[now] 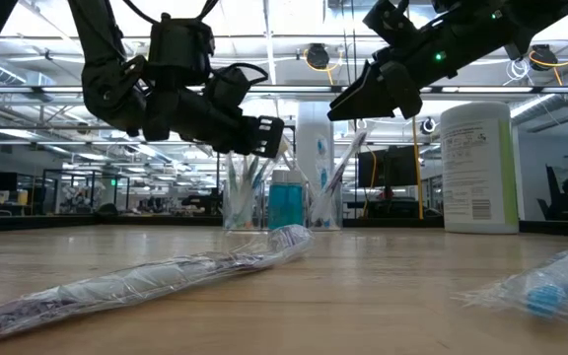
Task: Pick & Place toothbrushing station
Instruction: Put the green toothbrush into the transparent organizer, then put the left violet toothbrush into the transparent organizer
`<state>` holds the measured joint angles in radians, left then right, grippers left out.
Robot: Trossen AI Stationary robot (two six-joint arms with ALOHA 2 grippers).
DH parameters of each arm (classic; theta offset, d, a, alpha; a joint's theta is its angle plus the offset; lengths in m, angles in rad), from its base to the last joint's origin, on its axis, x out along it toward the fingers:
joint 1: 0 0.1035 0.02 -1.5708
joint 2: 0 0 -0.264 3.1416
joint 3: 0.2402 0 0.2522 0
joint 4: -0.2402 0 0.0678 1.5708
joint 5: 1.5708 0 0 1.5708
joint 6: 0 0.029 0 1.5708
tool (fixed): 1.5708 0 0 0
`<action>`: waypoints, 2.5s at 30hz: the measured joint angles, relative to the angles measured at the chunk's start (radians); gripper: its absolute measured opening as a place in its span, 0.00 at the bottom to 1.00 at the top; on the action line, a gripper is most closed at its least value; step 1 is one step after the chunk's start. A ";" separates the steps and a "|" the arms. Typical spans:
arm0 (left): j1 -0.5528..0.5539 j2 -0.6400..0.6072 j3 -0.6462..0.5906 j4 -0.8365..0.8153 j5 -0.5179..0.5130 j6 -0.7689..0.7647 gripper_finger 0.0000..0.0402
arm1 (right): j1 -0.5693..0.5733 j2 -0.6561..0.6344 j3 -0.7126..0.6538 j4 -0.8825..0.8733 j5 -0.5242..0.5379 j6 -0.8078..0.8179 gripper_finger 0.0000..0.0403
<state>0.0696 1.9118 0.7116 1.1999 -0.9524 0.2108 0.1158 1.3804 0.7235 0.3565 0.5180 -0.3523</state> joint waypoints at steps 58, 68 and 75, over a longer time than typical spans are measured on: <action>-0.196 -0.544 0.000 -0.792 0.533 -0.401 0.53 | 0.045 0.276 0.001 0.396 -0.804 0.310 0.58; -0.180 -0.676 0.000 -0.825 0.533 -0.298 0.53 | 0.098 0.542 0.110 0.424 -0.808 0.425 0.58; -0.186 -0.809 0.000 -0.918 0.534 -0.327 0.53 | 0.072 0.630 0.147 0.414 -0.808 0.398 0.58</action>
<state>-0.1166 1.1031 0.7120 0.2821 -0.4187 -0.1159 0.1874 2.0102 0.8709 0.7701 -0.2896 0.0456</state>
